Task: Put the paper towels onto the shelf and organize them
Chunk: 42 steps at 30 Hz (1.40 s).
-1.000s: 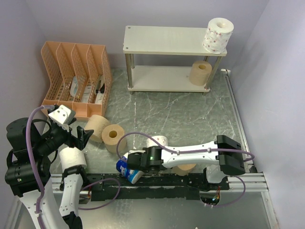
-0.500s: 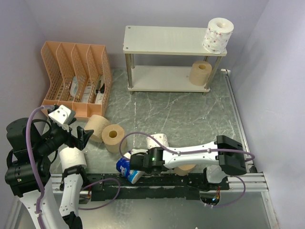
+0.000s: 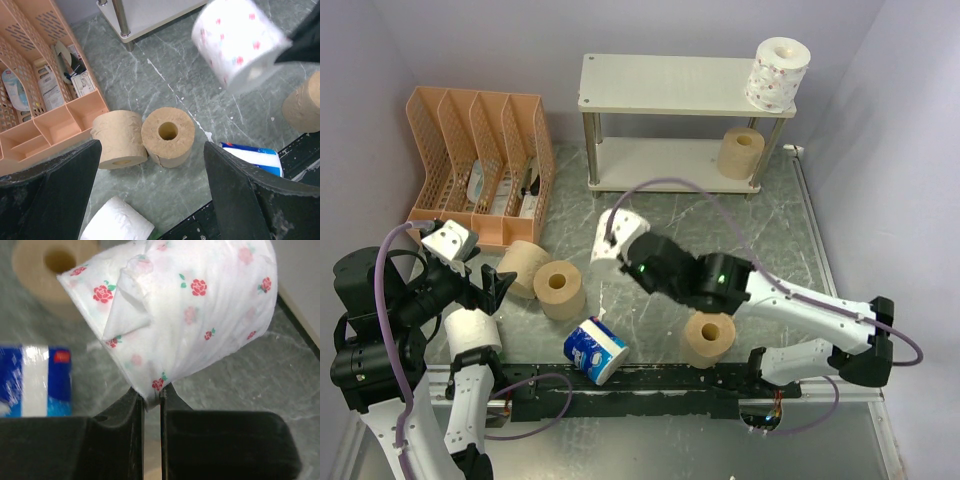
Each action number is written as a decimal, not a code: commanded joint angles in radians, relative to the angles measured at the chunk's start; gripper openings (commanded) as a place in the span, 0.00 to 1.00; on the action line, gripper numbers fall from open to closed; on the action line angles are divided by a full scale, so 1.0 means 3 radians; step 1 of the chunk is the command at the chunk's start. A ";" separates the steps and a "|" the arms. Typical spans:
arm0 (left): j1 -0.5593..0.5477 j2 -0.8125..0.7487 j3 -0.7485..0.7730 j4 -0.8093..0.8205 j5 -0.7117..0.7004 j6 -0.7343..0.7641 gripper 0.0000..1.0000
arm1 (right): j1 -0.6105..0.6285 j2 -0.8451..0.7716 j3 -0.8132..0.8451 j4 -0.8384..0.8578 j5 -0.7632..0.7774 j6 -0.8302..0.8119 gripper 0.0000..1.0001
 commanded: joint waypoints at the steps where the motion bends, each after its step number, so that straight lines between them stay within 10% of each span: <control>1: 0.0034 0.0017 -0.0022 0.0073 0.0034 -0.0012 0.95 | -0.0499 -0.0025 0.0586 0.0188 -0.0347 0.0368 0.00; 12: 0.0036 -0.0015 -0.0021 0.0074 0.0009 -0.0019 0.95 | -0.0730 -0.0409 0.0576 0.2154 -0.0279 0.0947 0.00; 14: 0.0034 -0.0035 -0.0026 0.0089 -0.0024 -0.0037 0.95 | -0.0731 -0.0563 0.0302 0.2783 0.0008 0.0884 0.93; 15: 0.0032 -0.0048 -0.0026 0.0087 -0.0031 -0.0041 0.95 | -0.0732 -0.0593 0.0241 0.2977 0.0094 0.0853 0.99; 20: 0.0035 -0.0084 -0.0029 0.0092 -0.0034 -0.0046 0.95 | -0.0772 -0.0186 0.0990 0.2065 0.0422 0.0938 1.00; 32: 0.0036 -0.0106 -0.0027 0.0092 -0.0022 -0.0041 0.95 | -0.0803 -0.0549 0.0218 0.1563 0.0060 0.1072 1.00; 42: 0.0037 -0.0068 -0.0045 0.0107 -0.0022 -0.0051 0.95 | -0.0792 -0.0190 0.0009 -0.0070 -0.0537 0.0579 1.00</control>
